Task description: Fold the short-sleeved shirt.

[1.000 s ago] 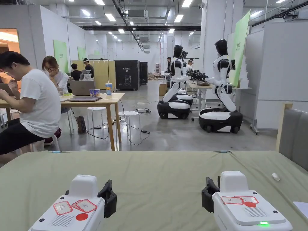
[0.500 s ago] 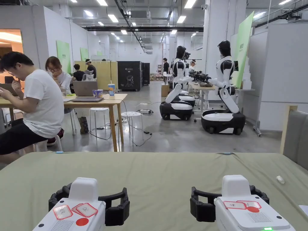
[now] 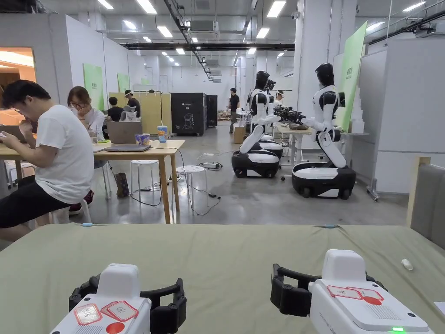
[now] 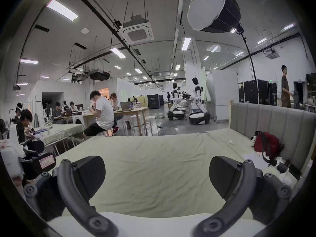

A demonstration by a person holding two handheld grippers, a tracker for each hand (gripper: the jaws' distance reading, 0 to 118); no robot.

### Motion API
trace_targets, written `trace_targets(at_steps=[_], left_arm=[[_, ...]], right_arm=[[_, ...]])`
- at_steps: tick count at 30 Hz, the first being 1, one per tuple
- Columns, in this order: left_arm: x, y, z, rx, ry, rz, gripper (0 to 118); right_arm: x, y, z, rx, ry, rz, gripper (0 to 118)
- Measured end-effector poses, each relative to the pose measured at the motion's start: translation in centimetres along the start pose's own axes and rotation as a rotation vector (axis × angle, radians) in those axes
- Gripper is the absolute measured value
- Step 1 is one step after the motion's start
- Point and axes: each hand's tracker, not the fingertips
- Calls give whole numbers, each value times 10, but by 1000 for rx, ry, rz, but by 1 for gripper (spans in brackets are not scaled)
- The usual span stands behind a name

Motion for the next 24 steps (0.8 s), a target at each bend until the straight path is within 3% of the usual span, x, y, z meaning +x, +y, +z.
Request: trace_targets(at_steps=[8, 14, 24], left_arm=[[1, 3, 3, 8, -1, 2, 118], [3, 2, 5, -4, -12, 13, 118], [2, 2, 6, -5, -6, 14, 118]], right_arm=[[-5, -11, -8, 3, -74, 79, 118], [-9, -7, -2, 4, -58, 62, 118], [-18, -5, 0, 4, -119, 47, 118]])
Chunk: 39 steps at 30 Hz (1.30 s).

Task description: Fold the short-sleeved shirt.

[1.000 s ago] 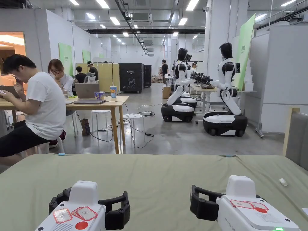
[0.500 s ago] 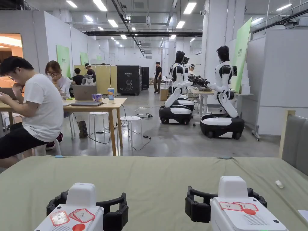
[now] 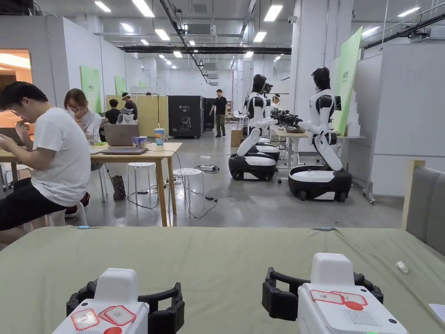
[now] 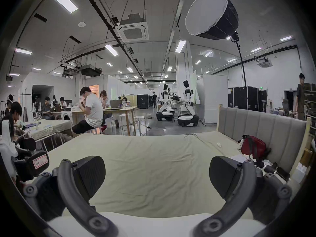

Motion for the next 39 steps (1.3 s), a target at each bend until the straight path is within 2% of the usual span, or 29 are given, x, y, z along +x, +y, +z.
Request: trace_targets(at_steps=[8, 21, 26, 39], left_arm=[[0, 1, 3, 0, 3, 4, 118], [-5, -3, -1, 2, 7, 10, 118], [-5, -2, 0, 4, 5, 11, 118], [-5, -4, -4, 0, 1, 10, 118]], right_arm=[[-1, 5, 3, -20, 8, -9, 118], [-5, 8, 10, 8, 3, 37, 118], [-1, 9, 8, -19, 27, 11, 118], [-6, 7, 10, 16, -24, 36, 118]])
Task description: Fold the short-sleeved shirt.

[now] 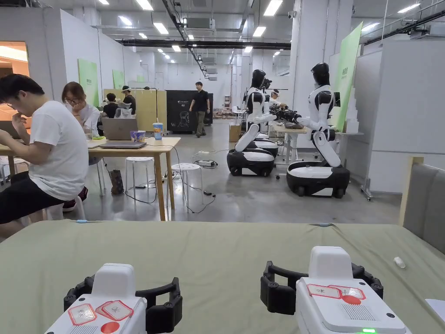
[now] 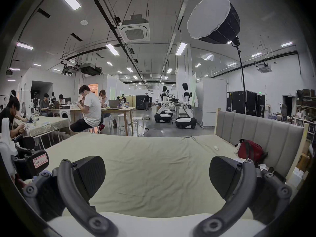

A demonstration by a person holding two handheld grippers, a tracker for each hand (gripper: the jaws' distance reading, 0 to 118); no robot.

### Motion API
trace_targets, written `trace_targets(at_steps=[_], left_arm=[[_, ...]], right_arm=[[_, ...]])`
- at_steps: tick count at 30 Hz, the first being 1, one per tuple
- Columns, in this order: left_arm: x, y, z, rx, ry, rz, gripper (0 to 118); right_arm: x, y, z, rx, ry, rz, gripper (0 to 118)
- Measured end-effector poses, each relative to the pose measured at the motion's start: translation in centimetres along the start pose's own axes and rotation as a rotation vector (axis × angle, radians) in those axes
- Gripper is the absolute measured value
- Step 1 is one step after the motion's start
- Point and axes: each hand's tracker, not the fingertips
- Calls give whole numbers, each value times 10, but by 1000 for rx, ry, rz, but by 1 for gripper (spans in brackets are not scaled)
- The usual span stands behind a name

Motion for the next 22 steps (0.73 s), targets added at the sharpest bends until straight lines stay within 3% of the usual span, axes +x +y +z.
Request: trace_targets(at_steps=[11, 22], left_arm=[[4, 0, 1, -6, -1, -6, 118], [4, -1, 1, -9, -3, -1, 118]], right_arm=[[-1, 4, -2, -20, 56, 30, 118], [4, 0, -3, -52, 86, -25, 118]])
